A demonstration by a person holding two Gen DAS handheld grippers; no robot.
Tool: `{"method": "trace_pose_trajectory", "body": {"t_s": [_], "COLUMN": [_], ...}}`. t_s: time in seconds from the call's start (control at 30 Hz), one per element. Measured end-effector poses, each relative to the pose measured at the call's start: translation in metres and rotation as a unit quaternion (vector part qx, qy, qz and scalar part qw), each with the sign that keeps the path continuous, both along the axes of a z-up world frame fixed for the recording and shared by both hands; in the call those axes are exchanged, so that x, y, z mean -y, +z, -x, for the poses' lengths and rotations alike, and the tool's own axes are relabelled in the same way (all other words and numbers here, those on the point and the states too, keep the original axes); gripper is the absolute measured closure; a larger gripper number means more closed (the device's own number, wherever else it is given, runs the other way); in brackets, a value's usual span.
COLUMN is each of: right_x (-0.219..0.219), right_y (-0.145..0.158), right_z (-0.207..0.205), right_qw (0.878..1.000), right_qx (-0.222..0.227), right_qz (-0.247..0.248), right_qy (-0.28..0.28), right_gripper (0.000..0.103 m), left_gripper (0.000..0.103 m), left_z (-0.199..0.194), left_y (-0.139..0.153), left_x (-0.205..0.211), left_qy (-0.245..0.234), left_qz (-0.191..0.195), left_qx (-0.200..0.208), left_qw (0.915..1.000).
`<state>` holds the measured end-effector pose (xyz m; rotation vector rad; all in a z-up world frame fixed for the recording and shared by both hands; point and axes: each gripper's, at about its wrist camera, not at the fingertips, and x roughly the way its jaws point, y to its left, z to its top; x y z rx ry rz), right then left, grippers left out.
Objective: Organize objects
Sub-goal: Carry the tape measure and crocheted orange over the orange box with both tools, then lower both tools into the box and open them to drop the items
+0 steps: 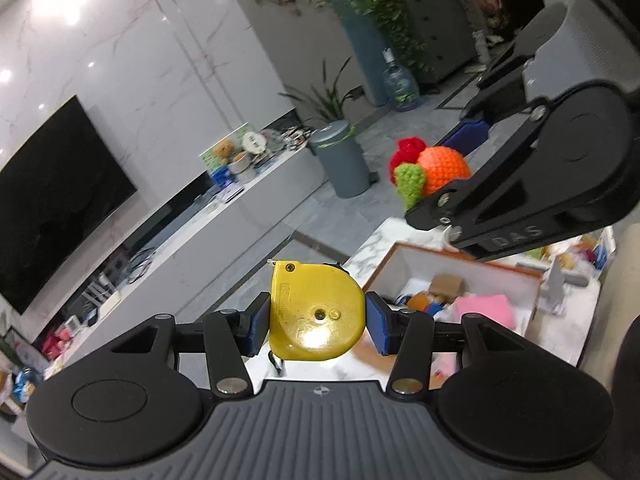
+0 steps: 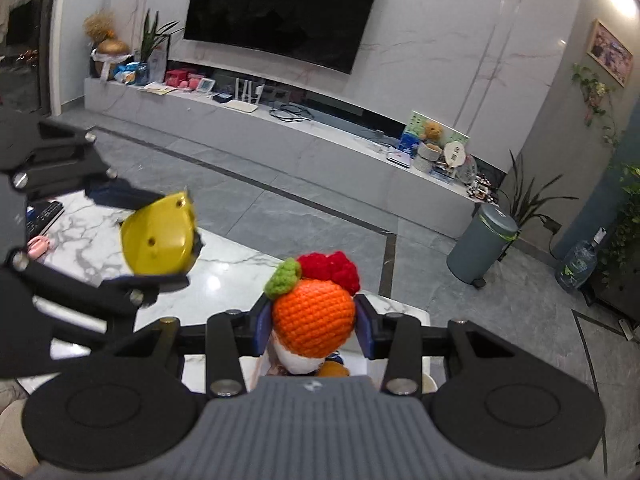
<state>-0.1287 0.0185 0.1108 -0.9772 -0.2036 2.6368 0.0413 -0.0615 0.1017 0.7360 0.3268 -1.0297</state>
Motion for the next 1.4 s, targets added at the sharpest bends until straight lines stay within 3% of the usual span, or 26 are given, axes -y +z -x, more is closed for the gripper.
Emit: {"method": "trace_pose_trajectory", "body": {"t_s": [0.13, 0.23, 0.3, 0.4, 0.57, 0.8, 0.97, 1.4], "right_x": [-0.025, -0.051, -0.073, -0.103, -0.142, -0.166, -0.163, -0.163], "right_y": [-0.007, -0.019, -0.035, -0.068, -0.131, -0.204, -0.232, -0.256], "right_z": [0.002, 0.01, 0.017, 0.034, 0.065, 0.097, 0.113, 0.146], "right_qw": [1.0, 0.999, 0.999, 0.997, 0.992, 0.985, 0.982, 0.98], "right_qx": [0.005, 0.01, 0.02, 0.044, 0.083, 0.129, 0.147, 0.163], "right_qz": [0.002, 0.012, 0.026, 0.04, 0.068, 0.096, 0.1, 0.102], "right_qy": [-0.016, -0.029, -0.041, -0.058, -0.071, -0.064, -0.059, -0.046], "right_gripper": [0.059, 0.059, 0.059, 0.059, 0.059, 0.059, 0.059, 0.059], "left_gripper": [0.046, 0.046, 0.046, 0.046, 0.046, 0.046, 0.046, 0.046], "left_z": [-0.001, -0.003, -0.006, -0.011, -0.033, -0.047, -0.05, -0.051], "left_y": [-0.016, -0.037, -0.06, -0.096, -0.159, -0.211, -0.231, -0.255], "left_x": [0.031, 0.054, 0.074, 0.095, 0.119, 0.135, 0.142, 0.145], "left_qy": [-0.025, -0.031, -0.041, -0.06, -0.043, -0.053, -0.059, -0.06], "left_qz": [0.011, 0.02, 0.002, -0.021, -0.047, -0.092, -0.111, -0.124], "left_qx": [-0.017, -0.052, -0.065, -0.074, -0.118, -0.149, -0.161, -0.18], "left_qw": [0.9995, 0.998, 0.9971, 0.9952, 0.991, 0.9831, 0.9788, 0.974]}}
